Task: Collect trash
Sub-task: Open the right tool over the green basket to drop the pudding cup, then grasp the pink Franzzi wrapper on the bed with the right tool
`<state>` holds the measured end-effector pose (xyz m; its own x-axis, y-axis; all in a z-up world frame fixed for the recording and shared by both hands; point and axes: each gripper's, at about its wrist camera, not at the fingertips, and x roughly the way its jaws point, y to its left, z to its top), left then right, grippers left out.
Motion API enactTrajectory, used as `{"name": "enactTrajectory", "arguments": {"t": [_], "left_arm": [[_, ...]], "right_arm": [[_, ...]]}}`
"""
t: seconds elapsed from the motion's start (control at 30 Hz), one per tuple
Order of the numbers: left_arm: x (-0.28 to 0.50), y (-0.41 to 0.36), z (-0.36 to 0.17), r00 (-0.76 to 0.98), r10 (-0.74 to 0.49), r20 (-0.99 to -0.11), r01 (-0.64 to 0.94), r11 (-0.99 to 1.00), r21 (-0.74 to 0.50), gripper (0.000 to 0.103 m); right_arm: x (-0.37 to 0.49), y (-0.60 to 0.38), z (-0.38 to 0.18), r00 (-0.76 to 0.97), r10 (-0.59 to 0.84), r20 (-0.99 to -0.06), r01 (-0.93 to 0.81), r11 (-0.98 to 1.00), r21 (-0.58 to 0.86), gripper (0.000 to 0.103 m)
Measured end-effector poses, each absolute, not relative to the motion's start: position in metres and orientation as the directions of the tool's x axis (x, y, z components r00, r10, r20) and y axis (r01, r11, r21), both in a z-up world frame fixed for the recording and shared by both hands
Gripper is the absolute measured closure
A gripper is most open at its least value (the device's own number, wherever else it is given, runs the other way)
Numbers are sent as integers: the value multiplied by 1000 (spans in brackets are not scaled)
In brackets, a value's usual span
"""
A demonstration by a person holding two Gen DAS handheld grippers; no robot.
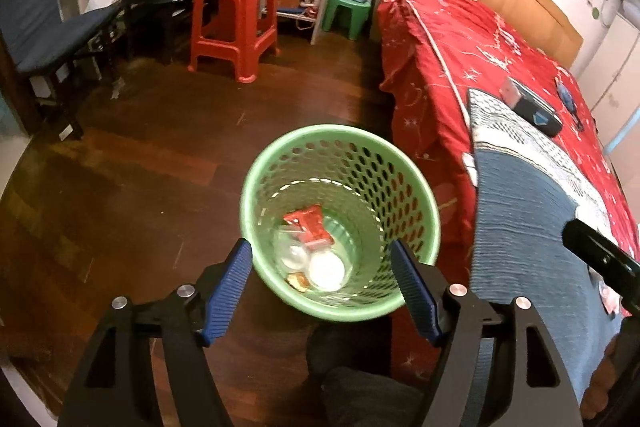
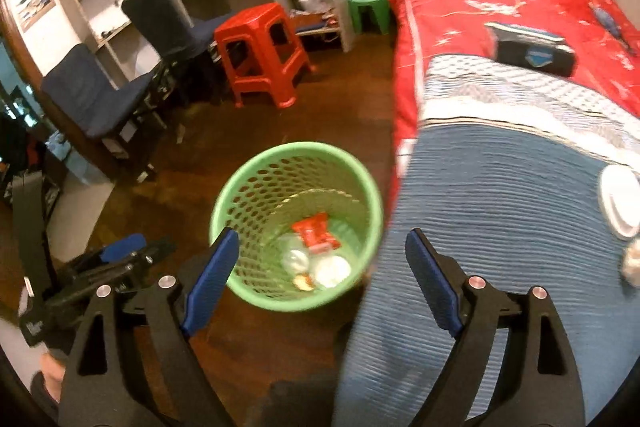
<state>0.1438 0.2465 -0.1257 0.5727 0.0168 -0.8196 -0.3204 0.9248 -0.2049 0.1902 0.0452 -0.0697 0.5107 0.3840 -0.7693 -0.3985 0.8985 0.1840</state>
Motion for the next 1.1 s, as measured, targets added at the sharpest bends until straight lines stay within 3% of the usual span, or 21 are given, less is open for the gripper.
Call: {"name": "enactTrajectory", "arguments": {"t": [0.7,1.1], "left_arm": [[165,145,-106,578,-61,-814,-139,975,-172,30],[177,115,-112,560,-90,-824,-80,983,-163,30]], "right_arm": [[148,-193,-56,637,64,-768,44,992,119,16],[154,-343,-63,525,-135,-840,406,908,107,16]]}}
